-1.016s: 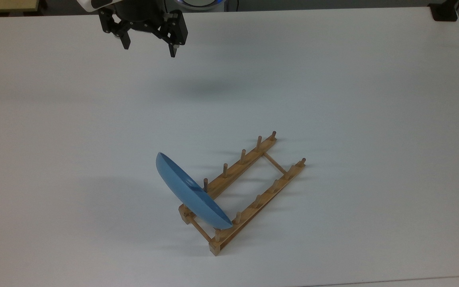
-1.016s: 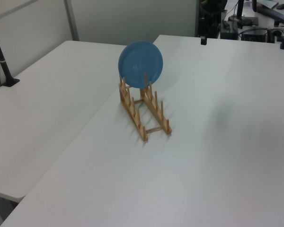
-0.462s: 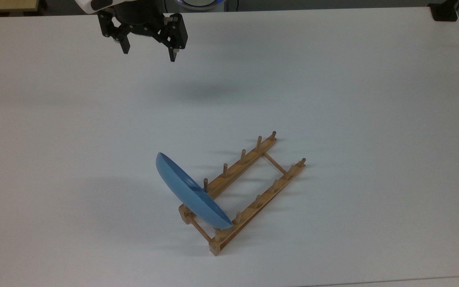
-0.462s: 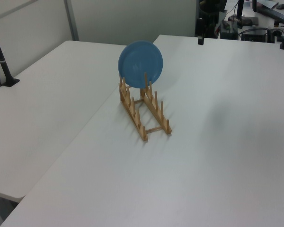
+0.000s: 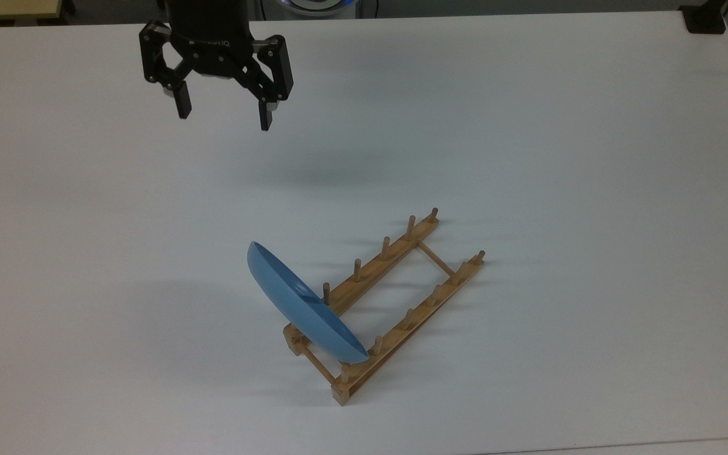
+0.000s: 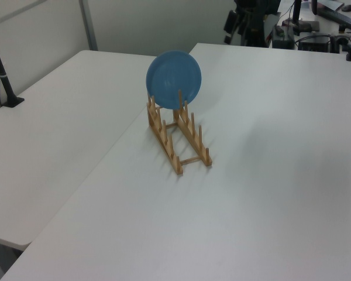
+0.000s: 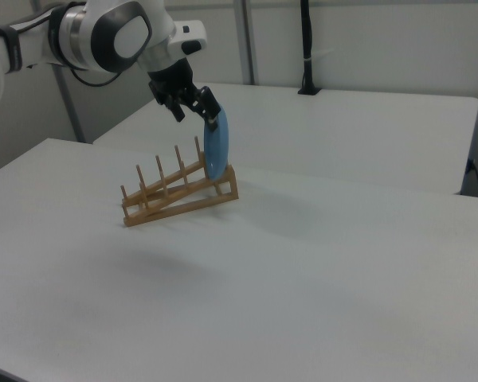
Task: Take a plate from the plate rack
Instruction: 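Lower the open gripper onto the blue plate's rim and close it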
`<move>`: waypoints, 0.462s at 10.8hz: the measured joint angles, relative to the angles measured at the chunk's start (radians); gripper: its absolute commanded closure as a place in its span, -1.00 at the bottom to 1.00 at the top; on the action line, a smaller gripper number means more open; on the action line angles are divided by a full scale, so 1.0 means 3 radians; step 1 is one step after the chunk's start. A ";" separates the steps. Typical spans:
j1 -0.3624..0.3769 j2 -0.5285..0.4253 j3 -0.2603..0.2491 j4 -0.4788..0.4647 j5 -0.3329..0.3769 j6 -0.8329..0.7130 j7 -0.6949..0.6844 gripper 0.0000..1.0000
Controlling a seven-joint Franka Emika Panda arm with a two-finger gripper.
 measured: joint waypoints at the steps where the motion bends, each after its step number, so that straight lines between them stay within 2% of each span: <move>1: 0.0001 0.0028 0.0013 -0.0001 0.0000 0.0249 0.0000 -1.00; 2: 0.0008 0.0074 0.0029 0.0001 -0.0001 0.0515 0.0000 -0.97; 3: 0.0043 0.0136 0.0044 0.0002 -0.0127 0.0775 -0.0008 -0.87; 5: 0.0134 0.0296 0.0073 0.0004 -0.0626 0.1138 0.0000 -0.75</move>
